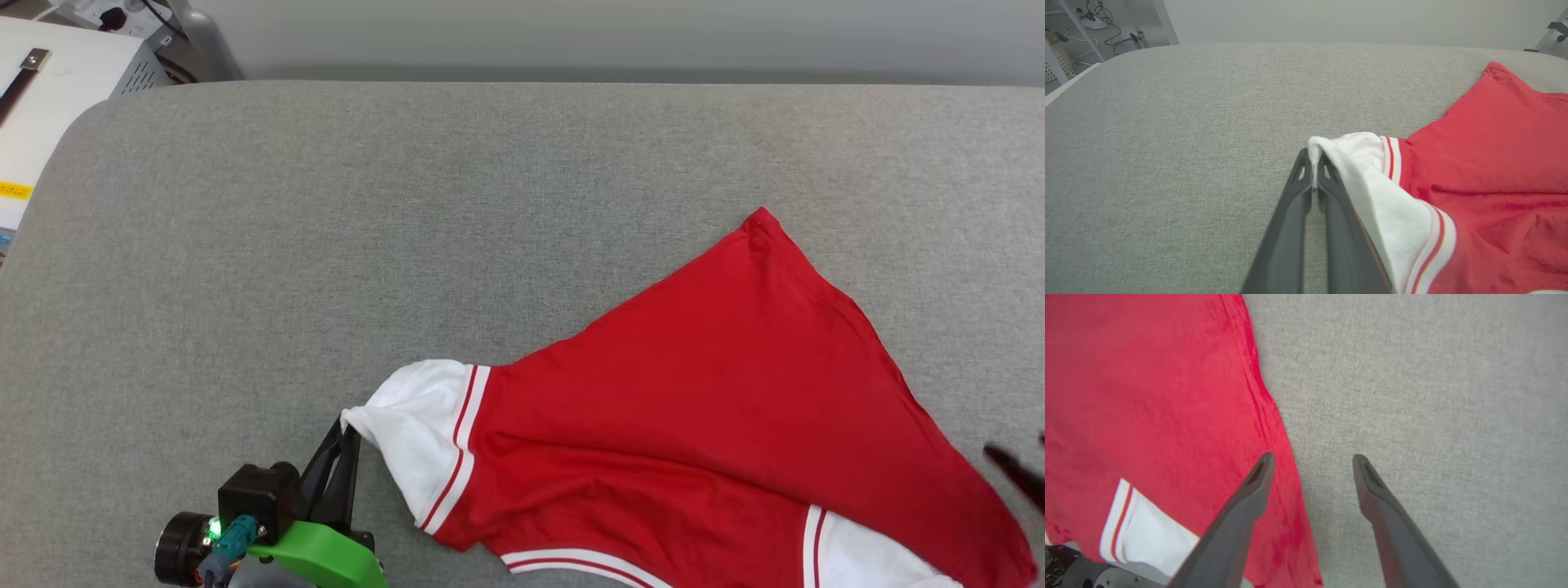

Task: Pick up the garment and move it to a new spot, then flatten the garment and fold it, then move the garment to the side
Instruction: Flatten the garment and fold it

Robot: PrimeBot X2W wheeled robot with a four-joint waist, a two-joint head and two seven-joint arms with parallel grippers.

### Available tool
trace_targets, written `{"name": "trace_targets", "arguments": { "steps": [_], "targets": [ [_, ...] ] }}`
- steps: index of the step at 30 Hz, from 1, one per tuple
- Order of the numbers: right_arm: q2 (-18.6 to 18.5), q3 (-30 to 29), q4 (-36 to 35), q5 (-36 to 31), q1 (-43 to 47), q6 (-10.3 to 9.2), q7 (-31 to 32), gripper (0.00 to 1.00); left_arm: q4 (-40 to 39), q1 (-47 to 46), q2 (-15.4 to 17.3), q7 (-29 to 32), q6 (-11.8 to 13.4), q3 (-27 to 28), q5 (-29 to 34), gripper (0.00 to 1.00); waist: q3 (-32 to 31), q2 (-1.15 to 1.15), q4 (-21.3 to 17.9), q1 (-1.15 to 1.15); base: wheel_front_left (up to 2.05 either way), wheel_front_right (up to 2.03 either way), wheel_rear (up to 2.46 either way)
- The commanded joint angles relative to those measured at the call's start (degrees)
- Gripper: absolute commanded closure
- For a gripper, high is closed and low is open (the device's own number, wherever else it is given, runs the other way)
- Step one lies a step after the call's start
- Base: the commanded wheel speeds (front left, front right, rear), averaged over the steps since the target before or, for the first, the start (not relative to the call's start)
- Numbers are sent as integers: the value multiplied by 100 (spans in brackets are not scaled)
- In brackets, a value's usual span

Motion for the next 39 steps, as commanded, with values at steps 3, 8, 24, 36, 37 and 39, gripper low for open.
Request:
{"name": "trace_targets", "arguments": {
  "steps": [3, 8, 24, 36, 37, 39],
  "targets": [
    [-165, -337, -412, -198, -453, -8, 7, 0, -119, -32, 13, 49, 55, -38, 28, 100, 109, 0, 88, 0, 0, 0, 0],
    [-294, -394, -995, -390, -1294, -8, 520, 0, -188, -254, -54, 93, 17, -139, 110, 100, 301, 0, 268, 0, 0, 0, 0],
    [520, 1817, 602, -915, -4738, -8, 2837, 0, -168, -1017, -395, 58, -183, -439, 359, 100, 1091, 0, 954, 0, 0, 0, 0],
    [935, 3191, 2401, -713, -5133, -8, 2486, 0, 74, -1374, -643, -85, -356, -471, 443, 100, 1481, 0, 1210, 0, 0, 0, 0],
    [923, 3268, 2414, -651, -5135, -8, 2420, 23, 120, -1367, -651, -94, -367, -453, 432, 100, 1459, 0, 1186, 0, 0, 0, 0],
    [900, 3390, 2385, -565, -5185, -8, 2208, 100, 203, -1344, -656, -109, -382, -417, 421, 100, 1402, 0, 1129, 0, 0, 0, 0]
  ]
}}
